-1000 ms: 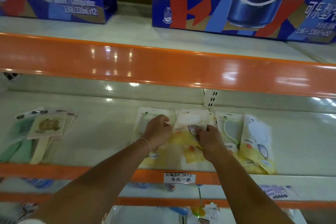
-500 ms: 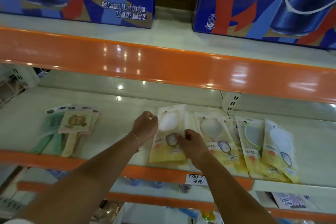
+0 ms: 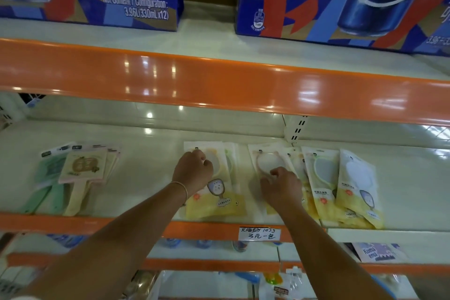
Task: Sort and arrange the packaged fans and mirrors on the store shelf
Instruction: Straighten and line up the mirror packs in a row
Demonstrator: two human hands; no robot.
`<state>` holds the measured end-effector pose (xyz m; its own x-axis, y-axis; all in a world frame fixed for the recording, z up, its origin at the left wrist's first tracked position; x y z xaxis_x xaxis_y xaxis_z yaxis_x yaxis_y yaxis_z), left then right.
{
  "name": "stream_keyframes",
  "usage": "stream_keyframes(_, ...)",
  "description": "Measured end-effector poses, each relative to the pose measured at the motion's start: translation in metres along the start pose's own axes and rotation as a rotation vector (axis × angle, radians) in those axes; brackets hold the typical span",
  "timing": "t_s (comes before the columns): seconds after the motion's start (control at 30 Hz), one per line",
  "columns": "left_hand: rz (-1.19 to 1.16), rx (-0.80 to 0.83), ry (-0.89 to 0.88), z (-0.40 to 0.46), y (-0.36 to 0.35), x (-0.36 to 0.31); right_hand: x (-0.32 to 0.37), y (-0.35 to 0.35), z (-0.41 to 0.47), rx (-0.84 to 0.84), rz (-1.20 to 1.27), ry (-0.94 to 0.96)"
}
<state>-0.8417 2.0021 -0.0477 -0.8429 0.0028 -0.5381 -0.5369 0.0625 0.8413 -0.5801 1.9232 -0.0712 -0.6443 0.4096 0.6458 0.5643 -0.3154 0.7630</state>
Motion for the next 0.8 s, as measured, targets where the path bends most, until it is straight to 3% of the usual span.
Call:
stream_keyframes(0.2, -0.015, -0.034, -0.143, -0.001, -0.010, -0.043, -0.024, 0.019, 0.014, 0.017, -0.108, -0.070)
stream_keyframes(0.43, -0.126, 0.135, -0.156, -0.009, -0.049, -0.083, -0.024, 0.019, 0.021, 0.050, -0.149, -0.040)
stream_keyframes(0.63, -0.330, 0.411, 0.056, -0.022, -0.097, -0.087, -0.033, 0.022, 0.029, 0.155, 0.142, -0.069)
stream_keyframes(0.8, -0.186, 0.423, -0.007, -0.025, -0.106, -0.094, -0.042, 0.022, 0.029, 0.231, 0.373, -0.089)
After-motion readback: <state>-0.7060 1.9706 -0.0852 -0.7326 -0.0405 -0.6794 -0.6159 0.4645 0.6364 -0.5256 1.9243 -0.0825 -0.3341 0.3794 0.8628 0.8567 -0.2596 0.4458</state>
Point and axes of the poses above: each hand's wrist, its own z-axis towards the middle knuckle, its own y-axis out of the back of the hand, x = y × z, the point moved 10 cm from there along z, towards the middle knuckle, and after that the axes turned 10 degrees about z, right-handed, at the moved point
